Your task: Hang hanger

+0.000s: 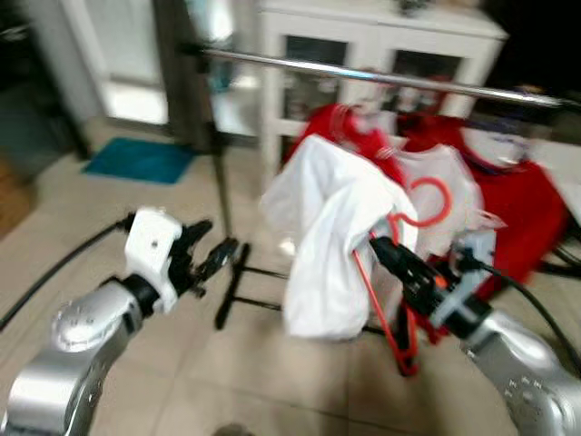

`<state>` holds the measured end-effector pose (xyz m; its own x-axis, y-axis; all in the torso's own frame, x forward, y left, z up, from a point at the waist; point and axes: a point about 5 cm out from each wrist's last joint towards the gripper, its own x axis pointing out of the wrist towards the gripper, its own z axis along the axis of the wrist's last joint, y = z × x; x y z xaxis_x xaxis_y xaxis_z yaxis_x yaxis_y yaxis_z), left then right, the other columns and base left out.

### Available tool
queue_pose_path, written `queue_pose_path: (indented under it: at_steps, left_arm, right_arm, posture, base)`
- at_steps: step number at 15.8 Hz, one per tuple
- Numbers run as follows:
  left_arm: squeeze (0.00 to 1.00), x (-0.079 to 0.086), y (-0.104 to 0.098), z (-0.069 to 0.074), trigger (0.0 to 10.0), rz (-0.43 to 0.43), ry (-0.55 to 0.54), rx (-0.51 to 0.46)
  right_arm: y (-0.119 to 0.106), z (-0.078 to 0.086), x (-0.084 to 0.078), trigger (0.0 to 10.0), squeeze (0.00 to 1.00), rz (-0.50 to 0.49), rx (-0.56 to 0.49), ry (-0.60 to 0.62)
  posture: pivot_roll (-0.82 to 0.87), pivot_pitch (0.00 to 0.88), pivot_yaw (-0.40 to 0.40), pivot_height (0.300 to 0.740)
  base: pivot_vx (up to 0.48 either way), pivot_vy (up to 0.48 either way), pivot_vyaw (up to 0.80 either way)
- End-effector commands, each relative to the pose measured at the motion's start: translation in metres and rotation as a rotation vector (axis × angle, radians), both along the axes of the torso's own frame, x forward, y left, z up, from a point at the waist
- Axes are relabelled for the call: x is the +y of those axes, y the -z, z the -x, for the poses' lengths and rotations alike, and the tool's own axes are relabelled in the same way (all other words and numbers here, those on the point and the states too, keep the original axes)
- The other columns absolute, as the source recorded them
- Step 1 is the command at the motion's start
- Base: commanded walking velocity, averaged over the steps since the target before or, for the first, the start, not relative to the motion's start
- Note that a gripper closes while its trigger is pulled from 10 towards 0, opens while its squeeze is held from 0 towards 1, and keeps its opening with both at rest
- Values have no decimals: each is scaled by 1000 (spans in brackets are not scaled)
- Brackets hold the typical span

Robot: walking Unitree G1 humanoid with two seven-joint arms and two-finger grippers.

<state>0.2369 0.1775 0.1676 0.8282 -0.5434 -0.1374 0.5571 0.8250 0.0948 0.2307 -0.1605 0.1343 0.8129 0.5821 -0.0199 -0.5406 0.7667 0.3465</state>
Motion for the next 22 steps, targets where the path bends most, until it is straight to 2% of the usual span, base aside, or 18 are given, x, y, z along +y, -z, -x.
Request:
queue_pose_path:
  at_steps: [1, 2, 3, 4, 6, 7, 8, 11, 13, 14, 15, 16, 17, 18, 20, 22]
  left_arm:
    - [306, -19, 1, -1, 10000, 45, 132, 51]
    - [1000, -23, 2, -2, 10000, 51, 168, 64]
    - [1000, -30, 4, -5, 10000, 47, 202, 67]
    - [1000, -44, 11, -12, 10000, 23, 253, 85]
    - [1000, -50, 17, -19, 10000, 10, 249, 106]
    - [129, -52, 20, -23, 10000, 5, 230, 110]
    - [0, -54, 22, -27, 10000, 8, 223, 118]
    - [0, -72, 18, -29, 10000, 126, 298, 126]
    - [0, -85, 11, -28, 10000, 298, 364, 143]
    - [0, -87, 10, -28, 10000, 309, 375, 151]
    - [0, -87, 14, -31, 9804, 268, 352, 158]
    - [0, -86, 20, -35, 4863, 218, 316, 159]
    - [0, -85, 23, -40, 4157, 186, 275, 152]
    - [0, -80, 26, -51, 0, 152, 190, 129]
    - [0, -79, 20, -58, 0, 194, 165, 87]
    - [0, -82, 19, -57, 0, 215, 190, 87]
  right_arm:
    - [-13, -8, 7, 10000, 0, 24, -67, -2]
    - [-15, -10, 11, 10000, 0, 38, -81, -13]
    - [-17, -12, 15, 10000, 0, 48, -91, -27]
    - [-23, -16, 25, 10000, 0, 65, -113, -44]
    - [-27, -20, 30, 10000, 0, 65, -124, -38]
    - [-29, -20, 32, 10000, 0, 64, -129, -40]
    - [-30, -21, 33, 10000, 0, 61, -133, -42]
    - [-34, -22, 36, 10000, 0, 52, -142, -46]
    - [-34, -22, 38, 10000, 0, 45, -138, -39]
    - [-34, -22, 39, 10000, 0, 44, -136, -41]
    - [-33, -21, 39, 10000, 0, 43, -134, -42]
    - [-34, -21, 40, 10000, 0, 42, -133, -42]
    - [-34, -21, 40, 10000, 0, 39, -134, -42]
    - [-35, -21, 41, 10000, 0, 36, -135, -43]
    - [-36, -21, 41, 10000, 0, 31, -137, -41]
    - [-37, -21, 40, 10000, 0, 30, -136, -39]
  posture:
    - [23, 0, -64, 740]
    - [21, 0, -65, 740]
    - [18, 0, -66, 740]
    - [14, 0, -63, 740]
    - [14, 0, -63, 740]
    - [15, 0, -62, 740]
    - [16, 0, -61, 740]
    - [16, 0, -55, 740]
    - [14, 0, -50, 740]
    - [14, 0, -46, 740]
    - [14, 0, -47, 740]
    - [13, 0, -46, 740]
    - [13, 0, -46, 740]
    - [10, 0, -45, 740]
    - [9, 0, -45, 740]
    - [8, 0, -47, 740]
  base:
    - [0, 0, 0]
    - [0, 0, 0]
    - [0, 0, 0]
    - [0, 0, 0]
    - [0, 0, 0]
    - [0, 0, 0]
    - [0, 0, 0]
    - [0, 0, 0]
    - [0, 0, 0]
    - [0, 0, 0]
    - [0, 0, 0]
    - [0, 0, 0]
    - [0, 0, 0]
    - [0, 0, 0]
    - [0, 0, 0]
    - [0, 0, 0]
